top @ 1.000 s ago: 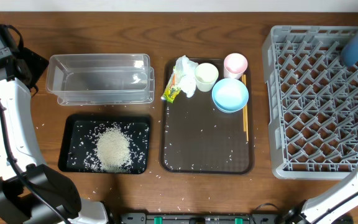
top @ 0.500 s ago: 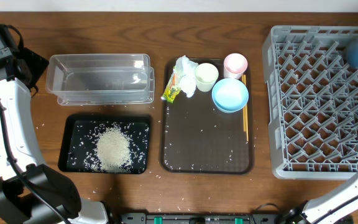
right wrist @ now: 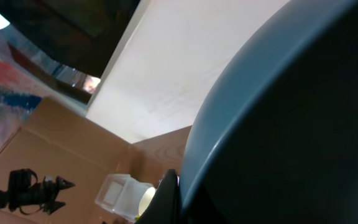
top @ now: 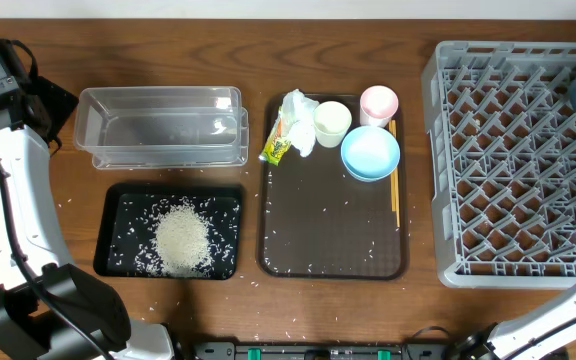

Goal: Sort waste into correct bins and load items into the dishwasher rack
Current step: 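Lower the blue plate upright into the rack's back right slots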

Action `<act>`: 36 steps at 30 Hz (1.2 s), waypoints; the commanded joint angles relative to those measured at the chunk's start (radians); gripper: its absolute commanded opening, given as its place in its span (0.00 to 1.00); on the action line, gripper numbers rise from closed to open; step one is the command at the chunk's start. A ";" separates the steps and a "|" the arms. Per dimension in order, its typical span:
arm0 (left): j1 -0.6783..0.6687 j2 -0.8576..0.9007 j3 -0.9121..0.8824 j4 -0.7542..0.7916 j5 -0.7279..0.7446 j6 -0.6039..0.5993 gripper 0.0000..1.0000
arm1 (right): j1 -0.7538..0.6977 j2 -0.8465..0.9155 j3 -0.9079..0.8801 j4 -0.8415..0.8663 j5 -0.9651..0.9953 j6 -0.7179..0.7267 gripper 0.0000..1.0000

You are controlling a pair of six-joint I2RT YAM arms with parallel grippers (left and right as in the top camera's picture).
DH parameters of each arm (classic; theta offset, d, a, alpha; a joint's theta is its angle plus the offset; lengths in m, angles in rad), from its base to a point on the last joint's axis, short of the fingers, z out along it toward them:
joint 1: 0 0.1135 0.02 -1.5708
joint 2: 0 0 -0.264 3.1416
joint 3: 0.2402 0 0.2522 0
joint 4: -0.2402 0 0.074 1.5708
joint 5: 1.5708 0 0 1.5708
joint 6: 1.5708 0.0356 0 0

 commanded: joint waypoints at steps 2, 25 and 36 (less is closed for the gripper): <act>0.001 -0.013 0.000 -0.003 -0.005 -0.005 0.98 | 0.035 0.001 0.003 0.047 -0.055 0.067 0.01; 0.001 -0.013 0.000 -0.003 -0.005 -0.005 0.98 | 0.080 0.031 0.002 0.072 0.153 0.136 0.07; 0.001 -0.013 0.000 -0.003 -0.005 -0.005 0.98 | 0.026 0.002 0.003 -0.027 0.234 0.172 0.22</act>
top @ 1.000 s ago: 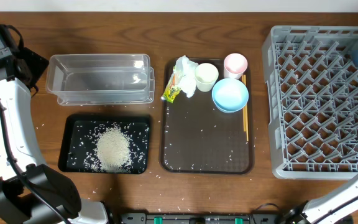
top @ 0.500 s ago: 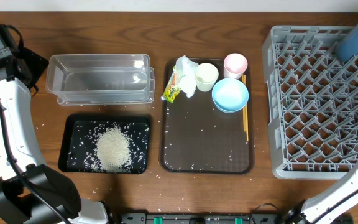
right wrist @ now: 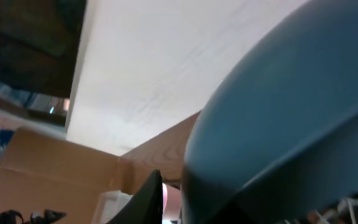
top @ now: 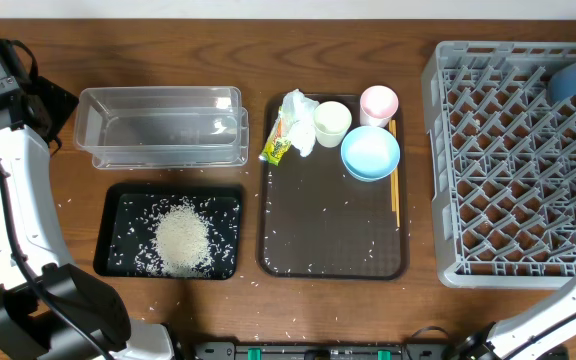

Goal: Sort waste into correct bins and load items into the dishwasher rack
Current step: 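Lower the blue plate upright into the rack's back right slots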

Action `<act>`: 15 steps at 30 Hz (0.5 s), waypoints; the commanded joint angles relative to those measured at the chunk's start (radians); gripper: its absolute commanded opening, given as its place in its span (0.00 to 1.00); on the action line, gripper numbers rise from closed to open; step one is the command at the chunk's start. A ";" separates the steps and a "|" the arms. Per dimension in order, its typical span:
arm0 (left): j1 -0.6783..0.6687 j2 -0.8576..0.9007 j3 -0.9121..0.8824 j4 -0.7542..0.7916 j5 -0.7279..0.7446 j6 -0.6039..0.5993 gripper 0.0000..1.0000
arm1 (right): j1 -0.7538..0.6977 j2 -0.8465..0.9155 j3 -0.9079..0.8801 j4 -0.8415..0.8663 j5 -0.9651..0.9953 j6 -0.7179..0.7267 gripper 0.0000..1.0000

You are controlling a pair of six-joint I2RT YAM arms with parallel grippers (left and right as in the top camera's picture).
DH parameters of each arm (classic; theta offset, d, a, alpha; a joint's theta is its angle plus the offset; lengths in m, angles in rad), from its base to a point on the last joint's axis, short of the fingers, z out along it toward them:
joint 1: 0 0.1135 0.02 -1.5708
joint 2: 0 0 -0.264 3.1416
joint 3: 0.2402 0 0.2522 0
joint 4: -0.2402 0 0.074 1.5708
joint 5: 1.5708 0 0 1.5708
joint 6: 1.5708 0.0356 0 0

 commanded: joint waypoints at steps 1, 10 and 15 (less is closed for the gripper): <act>0.001 -0.013 0.000 -0.003 -0.005 -0.005 0.98 | -0.014 -0.031 0.002 -0.050 0.071 -0.006 0.27; 0.001 -0.013 0.000 -0.003 -0.005 -0.005 0.98 | -0.036 -0.184 0.002 -0.245 0.317 -0.035 0.75; 0.001 -0.013 0.000 -0.003 -0.005 -0.005 0.98 | -0.036 -0.277 0.002 -0.340 0.434 -0.029 0.74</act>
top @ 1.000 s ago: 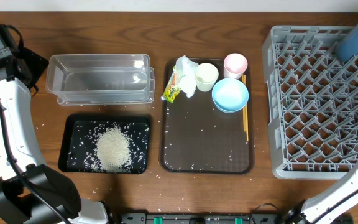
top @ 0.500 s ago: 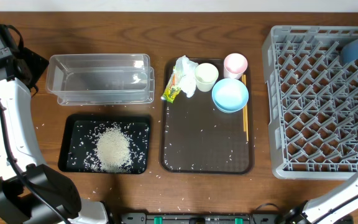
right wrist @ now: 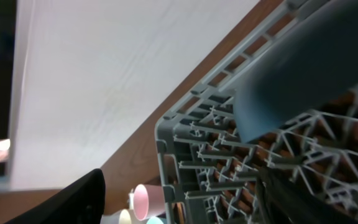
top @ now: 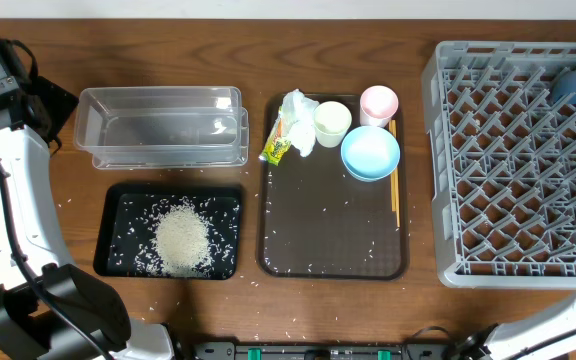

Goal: Sort waste into correct bins and load items into the dishwasher rack
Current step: 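Lower the blue plate upright into the rack's back right slots, then release the plate and move the right gripper over the light-blue bowl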

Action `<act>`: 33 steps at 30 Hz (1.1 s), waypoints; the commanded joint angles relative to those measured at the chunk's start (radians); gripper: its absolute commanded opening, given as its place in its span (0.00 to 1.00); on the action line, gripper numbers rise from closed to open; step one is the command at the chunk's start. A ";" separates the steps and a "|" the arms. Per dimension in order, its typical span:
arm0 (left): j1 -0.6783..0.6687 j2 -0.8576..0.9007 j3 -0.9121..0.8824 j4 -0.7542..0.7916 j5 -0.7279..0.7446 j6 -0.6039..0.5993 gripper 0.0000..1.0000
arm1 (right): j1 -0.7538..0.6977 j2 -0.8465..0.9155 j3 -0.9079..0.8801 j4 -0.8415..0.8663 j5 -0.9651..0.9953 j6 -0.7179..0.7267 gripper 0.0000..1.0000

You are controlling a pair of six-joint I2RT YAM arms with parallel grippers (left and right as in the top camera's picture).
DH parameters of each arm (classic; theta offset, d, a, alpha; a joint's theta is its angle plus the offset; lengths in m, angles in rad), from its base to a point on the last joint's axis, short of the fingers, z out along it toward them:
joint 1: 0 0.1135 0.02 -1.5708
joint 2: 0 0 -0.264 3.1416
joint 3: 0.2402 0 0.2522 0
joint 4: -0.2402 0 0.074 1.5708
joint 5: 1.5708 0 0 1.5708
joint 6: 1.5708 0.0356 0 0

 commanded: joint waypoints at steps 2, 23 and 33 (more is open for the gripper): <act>0.001 -0.013 0.000 -0.003 -0.005 -0.005 0.98 | 0.001 -0.101 0.006 -0.041 0.129 -0.003 0.72; 0.001 -0.013 0.000 -0.003 -0.005 -0.005 0.98 | 0.336 0.089 0.006 0.315 1.126 0.084 0.23; 0.001 -0.013 0.000 -0.003 -0.005 -0.005 0.98 | 0.328 0.109 0.006 0.214 1.215 0.048 0.17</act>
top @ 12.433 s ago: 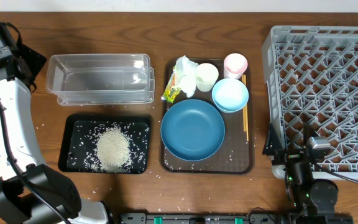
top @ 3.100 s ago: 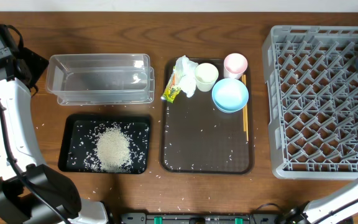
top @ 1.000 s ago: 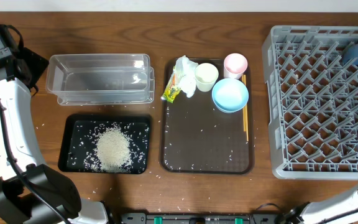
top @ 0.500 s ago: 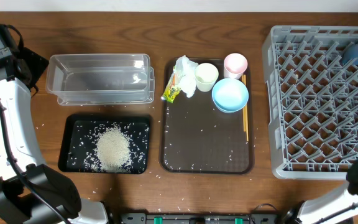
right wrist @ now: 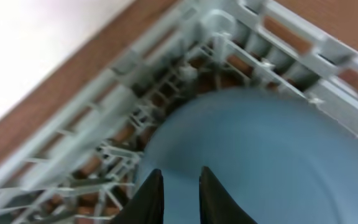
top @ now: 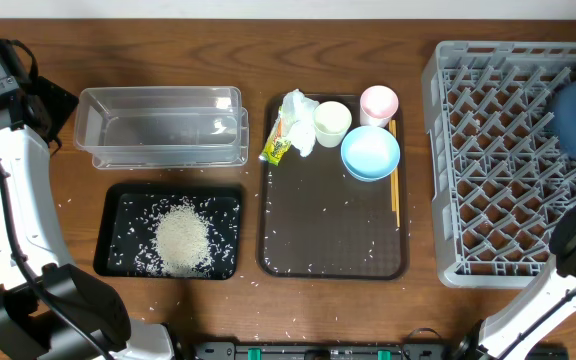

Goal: Sort waste into correct bins and load items into the dishwasher rack
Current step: 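Release the plate and move the right gripper over the light-blue bowl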

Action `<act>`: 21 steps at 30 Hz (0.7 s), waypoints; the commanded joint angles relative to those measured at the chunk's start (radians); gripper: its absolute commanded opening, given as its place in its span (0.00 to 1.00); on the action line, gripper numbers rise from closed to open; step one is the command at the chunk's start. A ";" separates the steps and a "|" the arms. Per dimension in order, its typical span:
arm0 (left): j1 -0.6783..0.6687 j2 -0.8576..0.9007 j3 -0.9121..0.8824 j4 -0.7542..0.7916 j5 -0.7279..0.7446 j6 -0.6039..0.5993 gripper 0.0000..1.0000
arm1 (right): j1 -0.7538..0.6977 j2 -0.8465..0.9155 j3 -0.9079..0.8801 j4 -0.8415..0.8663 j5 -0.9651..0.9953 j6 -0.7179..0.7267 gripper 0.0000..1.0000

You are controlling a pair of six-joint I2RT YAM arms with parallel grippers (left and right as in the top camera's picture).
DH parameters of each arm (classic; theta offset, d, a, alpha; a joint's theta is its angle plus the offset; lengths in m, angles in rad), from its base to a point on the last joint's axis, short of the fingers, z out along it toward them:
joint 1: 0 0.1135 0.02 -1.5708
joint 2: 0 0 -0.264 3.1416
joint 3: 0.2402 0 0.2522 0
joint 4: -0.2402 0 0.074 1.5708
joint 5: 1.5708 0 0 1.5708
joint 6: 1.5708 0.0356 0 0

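Note:
A dark blue plate lies in the grey dishwasher rack near its far right side. In the right wrist view the plate fills the lower frame. My right gripper hangs just over it, open by a narrow gap with nothing between the fingers. On the brown tray are a light blue bowl, a pink cup, a cream cup, chopsticks and a wrapper with crumpled tissue. My left arm is at the far left, with its fingers hard to make out.
A clear plastic bin stands left of the tray. In front of it a black bin holds a heap of rice. Loose rice grains are scattered on the tray and on the wooden table.
The plate showed tilted at the rack's far right corner; now it shows round, a little nearer the front. My right fingers, then wide apart, now stand close together over it.
At first my right gripper held the dark blue plate over the rack's far right corner. At the following moment it still held it there. Then the fingers were wide apart with the plate resting in the rack. Now they hover narrowly open above it. The left arm stayed put.

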 commanded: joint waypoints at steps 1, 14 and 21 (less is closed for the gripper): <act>0.001 -0.013 0.000 -0.003 -0.005 -0.005 0.98 | -0.009 -0.035 0.005 -0.049 0.104 -0.016 0.17; 0.001 -0.013 0.000 -0.003 -0.005 -0.005 0.98 | -0.008 -0.306 0.005 -0.213 -0.373 -0.001 0.75; 0.001 -0.013 0.000 -0.003 -0.005 -0.005 0.98 | 0.053 -0.357 0.005 -0.201 -0.819 -0.063 0.86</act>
